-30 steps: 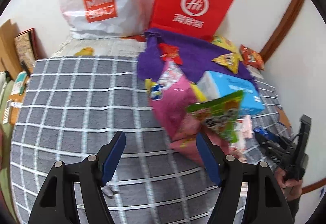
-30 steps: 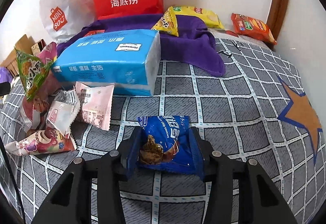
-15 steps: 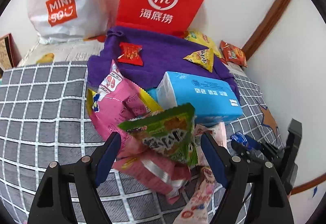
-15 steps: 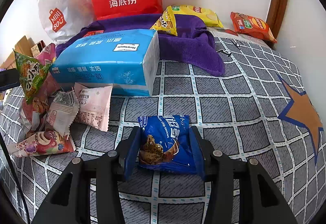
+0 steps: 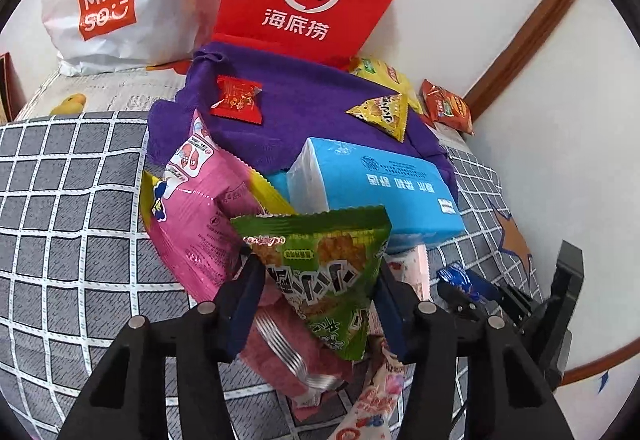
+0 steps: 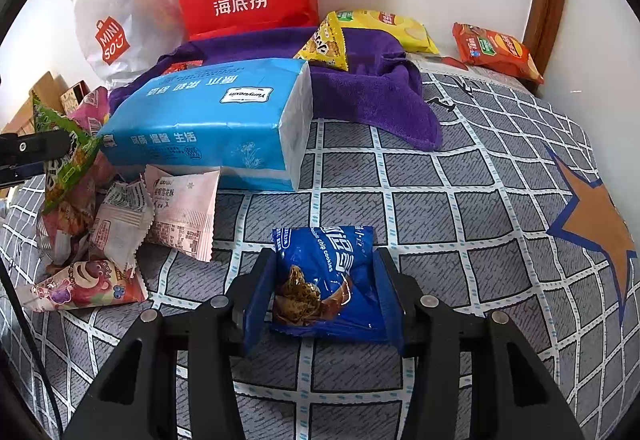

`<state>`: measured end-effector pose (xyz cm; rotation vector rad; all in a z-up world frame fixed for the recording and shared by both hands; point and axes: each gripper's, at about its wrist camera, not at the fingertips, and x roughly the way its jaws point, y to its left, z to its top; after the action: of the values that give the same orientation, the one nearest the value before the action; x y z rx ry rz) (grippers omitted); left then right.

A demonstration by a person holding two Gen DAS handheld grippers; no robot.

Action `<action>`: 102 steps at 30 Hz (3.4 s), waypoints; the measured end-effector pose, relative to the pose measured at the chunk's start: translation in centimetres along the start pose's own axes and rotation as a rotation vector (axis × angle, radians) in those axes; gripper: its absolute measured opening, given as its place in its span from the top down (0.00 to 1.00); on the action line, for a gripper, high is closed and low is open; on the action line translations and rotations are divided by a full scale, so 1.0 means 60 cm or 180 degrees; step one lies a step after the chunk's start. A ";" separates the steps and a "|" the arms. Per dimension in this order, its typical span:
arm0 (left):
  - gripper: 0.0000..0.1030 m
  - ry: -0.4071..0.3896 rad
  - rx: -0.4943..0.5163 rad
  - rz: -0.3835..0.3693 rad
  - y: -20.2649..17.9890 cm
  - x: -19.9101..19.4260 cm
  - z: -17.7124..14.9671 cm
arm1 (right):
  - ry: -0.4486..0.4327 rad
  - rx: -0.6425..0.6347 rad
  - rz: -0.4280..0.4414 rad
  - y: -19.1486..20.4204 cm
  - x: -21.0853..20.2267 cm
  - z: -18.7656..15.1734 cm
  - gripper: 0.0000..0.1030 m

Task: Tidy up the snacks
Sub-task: 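Carry the green and blue bags with both tools over the purple towel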

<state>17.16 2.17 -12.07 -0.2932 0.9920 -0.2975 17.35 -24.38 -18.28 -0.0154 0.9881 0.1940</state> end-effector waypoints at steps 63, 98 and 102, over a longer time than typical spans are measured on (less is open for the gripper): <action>0.52 -0.0222 0.0531 0.0224 -0.037 -0.040 0.232 | -0.0665 0.0021 0.0457 0.046 -0.059 0.319 0.55; 0.52 0.0294 0.0439 0.0413 0.033 0.141 0.266 | 0.0051 -0.0206 0.0552 0.020 0.163 0.332 0.55; 0.52 0.0317 0.0460 0.0425 0.033 0.147 0.264 | 0.0089 -0.0224 0.0512 0.019 0.168 0.327 0.54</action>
<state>35.40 2.34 -11.44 -0.0808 1.0771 -0.2625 38.80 -19.71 -15.76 -0.0028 1.0106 0.3770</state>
